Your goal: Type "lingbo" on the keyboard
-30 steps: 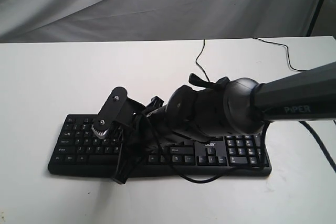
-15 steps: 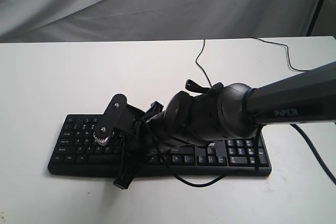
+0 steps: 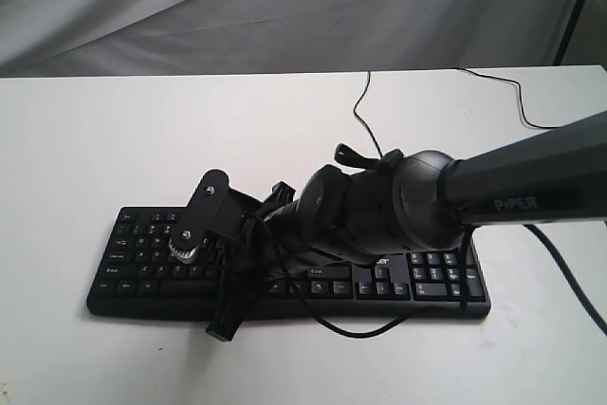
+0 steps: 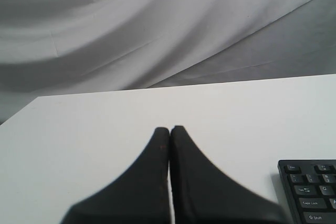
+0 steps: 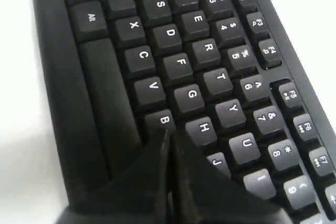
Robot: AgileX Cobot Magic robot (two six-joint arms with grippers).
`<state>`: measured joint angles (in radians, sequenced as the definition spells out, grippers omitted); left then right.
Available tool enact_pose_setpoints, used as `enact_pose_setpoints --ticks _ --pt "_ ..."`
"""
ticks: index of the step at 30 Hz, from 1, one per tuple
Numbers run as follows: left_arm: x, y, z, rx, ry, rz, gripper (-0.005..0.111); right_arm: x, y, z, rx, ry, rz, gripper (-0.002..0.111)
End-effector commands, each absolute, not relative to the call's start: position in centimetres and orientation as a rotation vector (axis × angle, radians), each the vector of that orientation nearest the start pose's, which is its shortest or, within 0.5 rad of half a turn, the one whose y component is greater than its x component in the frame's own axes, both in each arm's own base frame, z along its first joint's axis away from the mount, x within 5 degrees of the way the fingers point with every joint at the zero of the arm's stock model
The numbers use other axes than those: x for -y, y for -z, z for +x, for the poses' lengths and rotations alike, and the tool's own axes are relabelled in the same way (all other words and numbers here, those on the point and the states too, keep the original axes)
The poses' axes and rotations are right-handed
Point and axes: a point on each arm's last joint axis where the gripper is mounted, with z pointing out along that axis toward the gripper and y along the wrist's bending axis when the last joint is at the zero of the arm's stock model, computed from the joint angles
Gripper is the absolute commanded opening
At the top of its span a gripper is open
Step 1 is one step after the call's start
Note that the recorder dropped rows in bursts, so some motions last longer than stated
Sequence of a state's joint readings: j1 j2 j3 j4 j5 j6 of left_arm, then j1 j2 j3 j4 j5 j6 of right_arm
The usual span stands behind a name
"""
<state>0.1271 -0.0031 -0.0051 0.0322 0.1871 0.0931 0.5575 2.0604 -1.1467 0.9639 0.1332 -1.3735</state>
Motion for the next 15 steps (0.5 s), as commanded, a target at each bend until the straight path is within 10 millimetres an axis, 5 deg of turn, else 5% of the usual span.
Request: enact_pose_setpoints --ticks 1,15 --pt "-0.7 -19.7 5.6 -1.668 -0.19 -0.006 0.001 -22.6 -10.8 34.3 -2.172 -0.193 -1.207 0.0" --pt "-0.7 -19.7 5.6 -1.668 -0.19 -0.006 0.001 -22.6 -13.9 34.4 -2.101 -0.183 -1.171 0.0"
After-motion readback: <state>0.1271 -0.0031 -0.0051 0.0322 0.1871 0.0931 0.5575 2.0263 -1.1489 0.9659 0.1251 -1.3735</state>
